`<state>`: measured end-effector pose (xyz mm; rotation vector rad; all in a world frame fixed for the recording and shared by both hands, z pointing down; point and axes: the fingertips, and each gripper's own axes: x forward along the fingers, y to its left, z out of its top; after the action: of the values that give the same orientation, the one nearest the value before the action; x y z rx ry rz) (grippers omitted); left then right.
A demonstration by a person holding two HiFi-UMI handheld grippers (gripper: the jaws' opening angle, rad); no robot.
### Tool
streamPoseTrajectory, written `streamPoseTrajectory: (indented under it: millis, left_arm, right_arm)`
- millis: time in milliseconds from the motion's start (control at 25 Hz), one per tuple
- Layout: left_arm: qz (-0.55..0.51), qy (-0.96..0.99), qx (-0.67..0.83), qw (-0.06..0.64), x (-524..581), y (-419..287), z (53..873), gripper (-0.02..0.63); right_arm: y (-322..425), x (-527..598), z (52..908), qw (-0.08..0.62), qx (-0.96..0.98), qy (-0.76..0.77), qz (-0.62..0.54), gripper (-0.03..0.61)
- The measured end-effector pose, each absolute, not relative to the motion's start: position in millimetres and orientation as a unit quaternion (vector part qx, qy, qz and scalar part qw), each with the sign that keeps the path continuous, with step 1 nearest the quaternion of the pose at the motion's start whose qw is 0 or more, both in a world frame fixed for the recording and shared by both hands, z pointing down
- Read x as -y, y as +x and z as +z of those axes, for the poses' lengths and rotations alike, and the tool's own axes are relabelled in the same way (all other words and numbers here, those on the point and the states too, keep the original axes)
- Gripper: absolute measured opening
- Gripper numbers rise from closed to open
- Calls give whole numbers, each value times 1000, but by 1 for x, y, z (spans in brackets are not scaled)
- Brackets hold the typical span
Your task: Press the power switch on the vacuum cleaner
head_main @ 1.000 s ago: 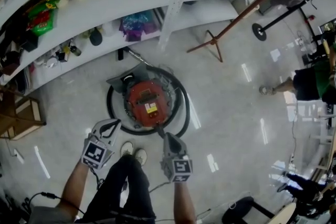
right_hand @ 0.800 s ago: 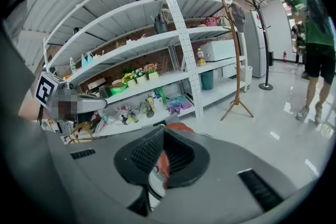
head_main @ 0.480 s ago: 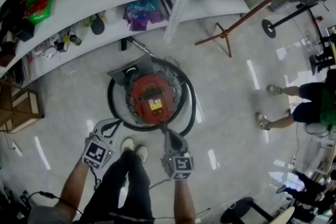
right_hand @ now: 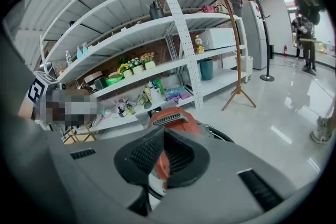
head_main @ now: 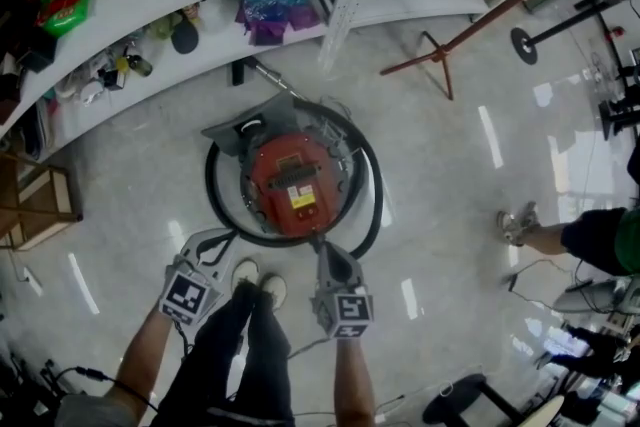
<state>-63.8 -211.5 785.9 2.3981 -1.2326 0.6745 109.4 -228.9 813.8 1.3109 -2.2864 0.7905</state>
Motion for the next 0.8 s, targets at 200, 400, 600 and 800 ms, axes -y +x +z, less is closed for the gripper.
streamPoseTrajectory:
  millis: [200,400,600,800]
  left_arm:
    - [241,848,434,186,212,-62,802,6]
    - [241,847,433,192,208,-60,802,6]
    - [239,844,438,195,208,-61,802,6]
    - [232,844,440,200,207,-61,801,6]
  right_arm:
    - [108,233,831,200,813,466,286,12]
    - [106,235,849,212,811,462,290,11]
    - [104,244,868,223,808,459,293,12]
    - [101,251,882,225,807,456,300,12]
